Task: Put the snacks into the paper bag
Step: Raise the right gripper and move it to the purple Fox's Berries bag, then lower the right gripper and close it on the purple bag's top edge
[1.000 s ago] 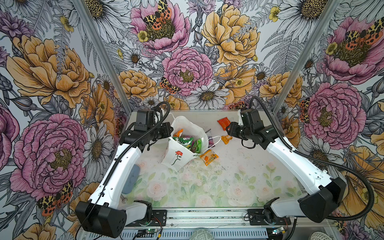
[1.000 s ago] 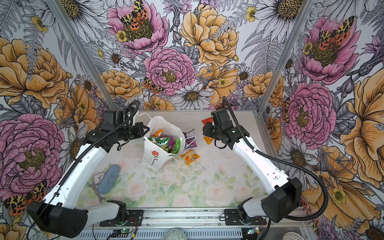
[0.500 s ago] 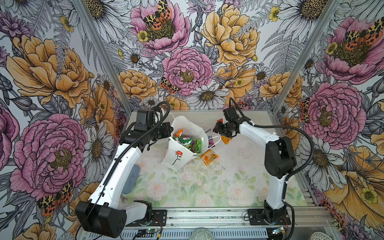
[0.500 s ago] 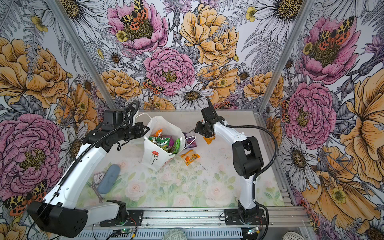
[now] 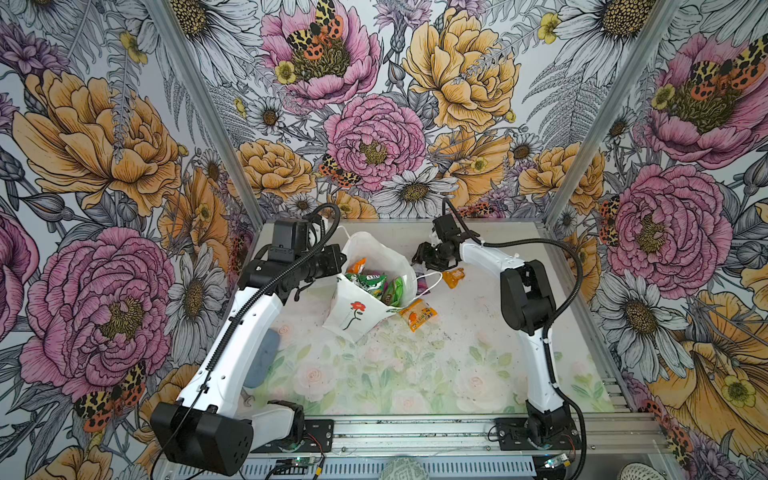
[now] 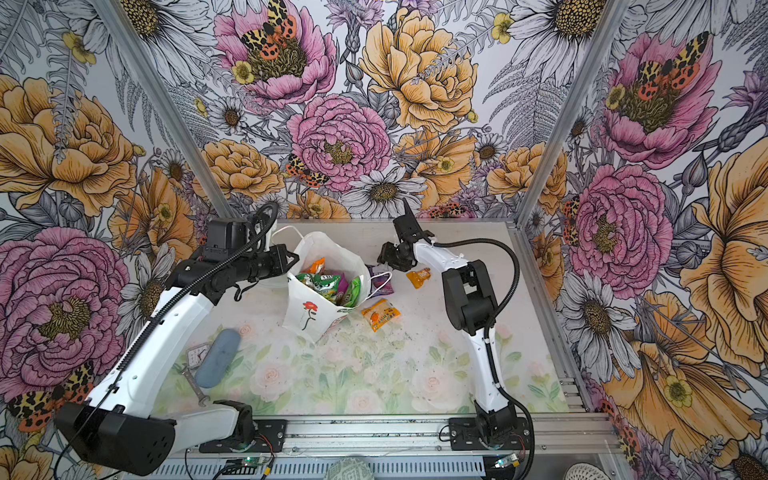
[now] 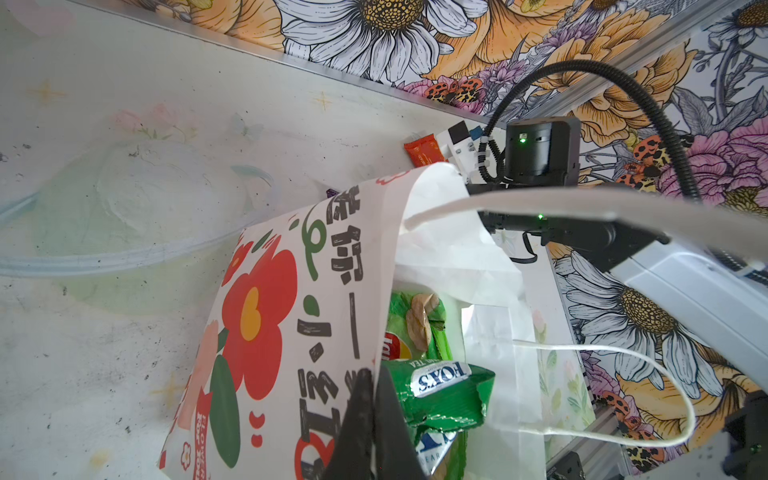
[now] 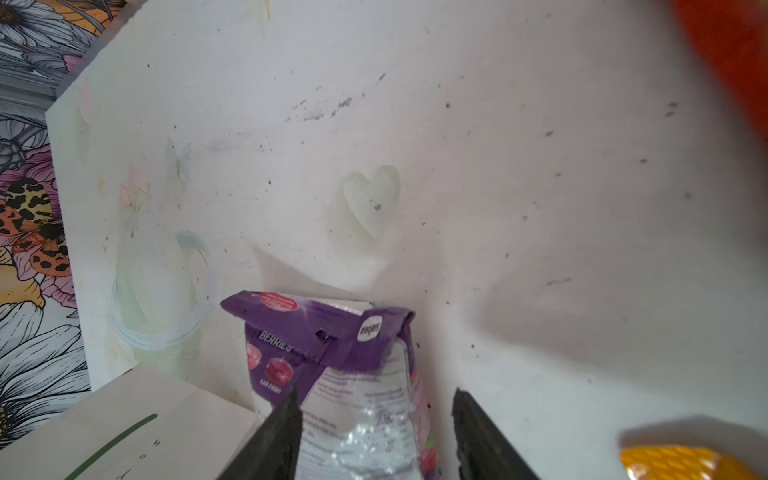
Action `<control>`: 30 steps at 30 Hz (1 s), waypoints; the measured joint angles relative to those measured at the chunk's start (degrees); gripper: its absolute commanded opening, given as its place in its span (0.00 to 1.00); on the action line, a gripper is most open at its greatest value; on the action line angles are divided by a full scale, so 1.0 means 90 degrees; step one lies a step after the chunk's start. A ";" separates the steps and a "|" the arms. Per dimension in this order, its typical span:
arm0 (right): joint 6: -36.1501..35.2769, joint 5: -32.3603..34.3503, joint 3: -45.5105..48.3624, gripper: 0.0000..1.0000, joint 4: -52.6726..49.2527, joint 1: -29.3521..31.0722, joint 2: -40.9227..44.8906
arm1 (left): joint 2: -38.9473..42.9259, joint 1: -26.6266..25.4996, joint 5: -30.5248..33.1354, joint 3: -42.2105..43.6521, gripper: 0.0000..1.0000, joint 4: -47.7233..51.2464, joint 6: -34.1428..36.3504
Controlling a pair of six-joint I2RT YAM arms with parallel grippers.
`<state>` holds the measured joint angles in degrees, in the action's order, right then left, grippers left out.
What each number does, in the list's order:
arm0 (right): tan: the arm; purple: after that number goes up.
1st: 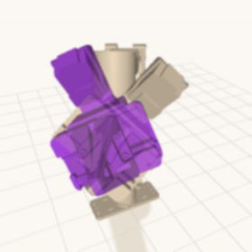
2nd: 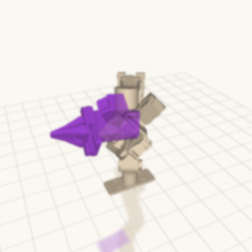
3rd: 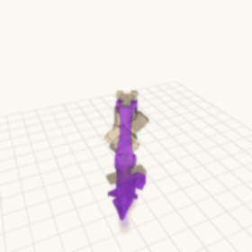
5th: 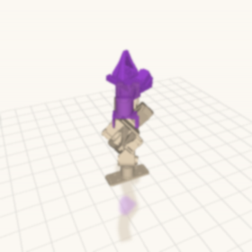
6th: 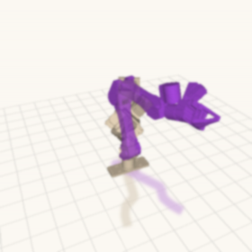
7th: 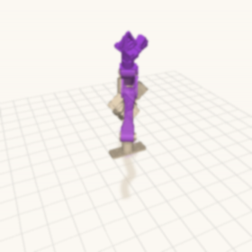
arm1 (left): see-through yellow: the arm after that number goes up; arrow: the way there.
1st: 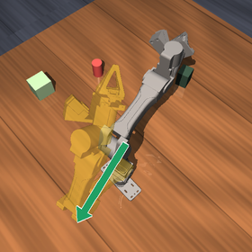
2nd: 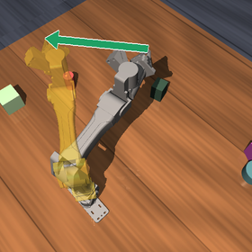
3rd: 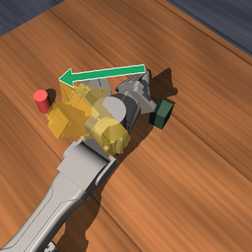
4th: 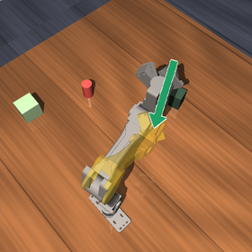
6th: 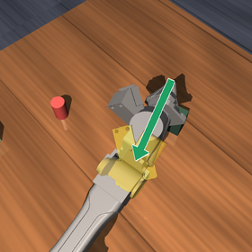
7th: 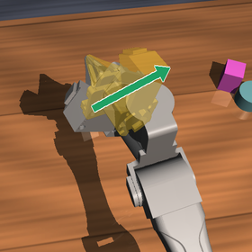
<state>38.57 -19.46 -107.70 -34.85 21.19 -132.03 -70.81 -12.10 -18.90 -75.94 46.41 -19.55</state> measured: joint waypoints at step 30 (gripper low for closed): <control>0.1200 0.0840 0.5994 0.40 0.1957 0.0151 0.4146 | 0.0000 0.0000 0.0000 0.0002 0.01 0.0000 0.0000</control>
<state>49.36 -11.90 -53.76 -17.23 22.55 -94.72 -70.81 -12.10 -18.90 -75.92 46.41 -19.55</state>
